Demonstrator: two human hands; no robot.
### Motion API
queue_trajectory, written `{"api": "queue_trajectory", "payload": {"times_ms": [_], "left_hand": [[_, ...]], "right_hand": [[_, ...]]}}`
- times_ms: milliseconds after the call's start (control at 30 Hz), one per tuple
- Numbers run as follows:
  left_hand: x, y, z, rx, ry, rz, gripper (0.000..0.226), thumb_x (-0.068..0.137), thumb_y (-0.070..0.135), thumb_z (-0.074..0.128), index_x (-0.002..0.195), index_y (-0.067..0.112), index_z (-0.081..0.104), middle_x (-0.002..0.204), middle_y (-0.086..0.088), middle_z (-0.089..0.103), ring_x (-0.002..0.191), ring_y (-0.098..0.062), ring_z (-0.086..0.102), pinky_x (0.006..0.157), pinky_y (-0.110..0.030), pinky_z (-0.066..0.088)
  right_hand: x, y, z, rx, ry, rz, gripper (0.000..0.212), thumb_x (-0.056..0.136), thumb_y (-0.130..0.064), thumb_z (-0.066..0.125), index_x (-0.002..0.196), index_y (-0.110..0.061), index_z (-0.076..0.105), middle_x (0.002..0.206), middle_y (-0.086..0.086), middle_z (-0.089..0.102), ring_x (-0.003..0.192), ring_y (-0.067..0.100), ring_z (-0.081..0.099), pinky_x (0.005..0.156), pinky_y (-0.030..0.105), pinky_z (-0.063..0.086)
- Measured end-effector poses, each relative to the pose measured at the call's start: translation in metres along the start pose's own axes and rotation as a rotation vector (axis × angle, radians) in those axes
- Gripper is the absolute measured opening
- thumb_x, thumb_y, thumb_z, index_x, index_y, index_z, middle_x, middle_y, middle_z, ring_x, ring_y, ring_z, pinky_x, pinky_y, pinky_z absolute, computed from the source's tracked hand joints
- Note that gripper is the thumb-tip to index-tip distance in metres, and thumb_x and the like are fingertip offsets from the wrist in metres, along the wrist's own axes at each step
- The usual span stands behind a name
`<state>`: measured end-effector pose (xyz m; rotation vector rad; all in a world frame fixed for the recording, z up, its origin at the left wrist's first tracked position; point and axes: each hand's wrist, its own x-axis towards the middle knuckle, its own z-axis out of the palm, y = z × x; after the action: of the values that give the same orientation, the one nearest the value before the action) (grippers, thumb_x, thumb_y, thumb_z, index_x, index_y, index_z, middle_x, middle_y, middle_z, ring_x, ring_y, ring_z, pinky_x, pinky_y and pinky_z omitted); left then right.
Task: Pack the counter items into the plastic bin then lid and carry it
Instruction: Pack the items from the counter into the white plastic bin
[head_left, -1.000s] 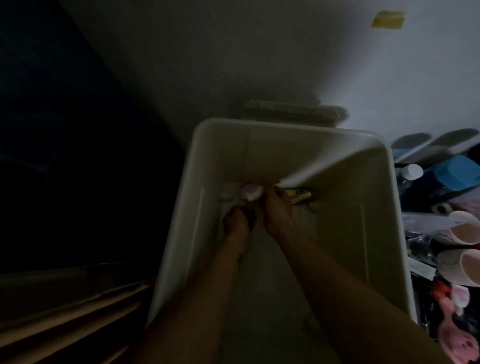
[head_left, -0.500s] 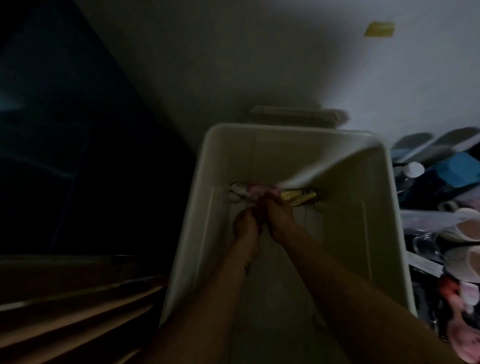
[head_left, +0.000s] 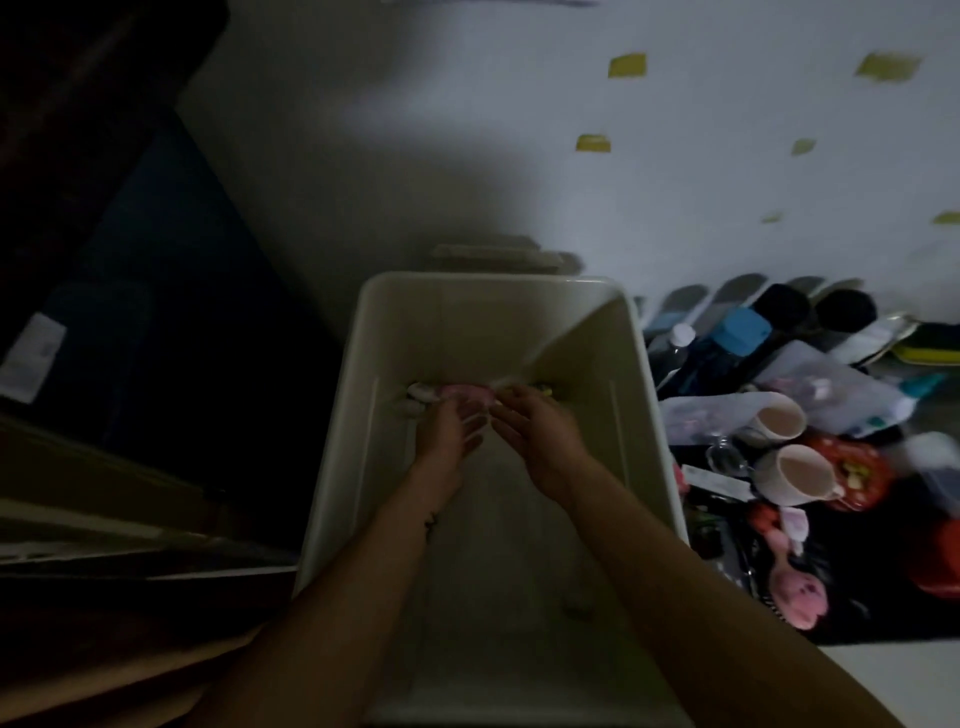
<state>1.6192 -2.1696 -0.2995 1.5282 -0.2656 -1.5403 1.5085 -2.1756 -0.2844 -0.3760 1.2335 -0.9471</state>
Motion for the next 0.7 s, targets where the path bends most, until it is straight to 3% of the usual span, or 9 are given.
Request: {"api": "queue_trajectory", "payload": {"times_ms": [100, 267, 500, 600, 700], "left_hand": [[-0.027, 0.012, 0.014, -0.04, -0.065, 0.046, 0.027, 0.1, 0.022, 0.037, 0.093, 0.017, 0.062, 0.093, 0.002, 0.069, 0.08, -0.01, 0.064, 0.07, -0.027, 0.047], [-0.07, 0.018, 0.035, -0.196, -0.19, 0.064, 0.023, 0.101, 0.019, 0.038, 0.1, 0.009, 0.06, 0.096, -0.008, 0.069, 0.079, -0.019, 0.068, 0.068, -0.029, 0.056], [-0.12, 0.031, 0.076, -0.208, -0.322, 0.115, 0.029, 0.103, 0.027, 0.039, 0.11, 0.009, 0.061, 0.11, -0.012, 0.069, 0.098, -0.025, 0.064, 0.094, -0.041, 0.047], [-0.138, 0.034, 0.104, -0.213, -0.374, 0.152, 0.029, 0.104, 0.026, 0.039, 0.098, 0.011, 0.064, 0.102, -0.01, 0.069, 0.092, -0.023, 0.063, 0.093, -0.039, 0.047], [-0.147, 0.025, 0.133, -0.165, -0.415, 0.172, 0.029, 0.104, 0.028, 0.038, 0.104, 0.014, 0.063, 0.1, -0.005, 0.073, 0.093, -0.021, 0.067, 0.087, -0.035, 0.049]], "right_hand": [[-0.03, -0.019, -0.006, 0.091, -0.055, -0.063, 0.033, 0.097, 0.001, 0.039, 0.127, -0.007, 0.051, 0.112, 0.011, 0.066, 0.104, 0.023, 0.067, 0.086, 0.031, 0.055], [-0.074, -0.046, -0.026, 0.119, -0.079, -0.212, 0.028, 0.097, 0.0, 0.041, 0.113, -0.013, 0.059, 0.117, 0.011, 0.067, 0.107, 0.022, 0.067, 0.1, 0.038, 0.051], [-0.113, -0.08, -0.062, 0.179, -0.105, -0.327, 0.029, 0.099, -0.009, 0.045, 0.126, -0.012, 0.056, 0.123, 0.012, 0.066, 0.112, 0.023, 0.066, 0.102, 0.039, 0.049], [-0.124, -0.092, -0.085, 0.173, -0.083, -0.38, 0.033, 0.1, -0.015, 0.045, 0.131, -0.009, 0.055, 0.123, 0.011, 0.067, 0.113, 0.021, 0.065, 0.103, 0.038, 0.048], [-0.132, -0.105, -0.114, 0.19, -0.062, -0.41, 0.03, 0.101, -0.016, 0.044, 0.127, -0.01, 0.057, 0.12, 0.012, 0.069, 0.114, 0.023, 0.065, 0.103, 0.038, 0.048]]}}
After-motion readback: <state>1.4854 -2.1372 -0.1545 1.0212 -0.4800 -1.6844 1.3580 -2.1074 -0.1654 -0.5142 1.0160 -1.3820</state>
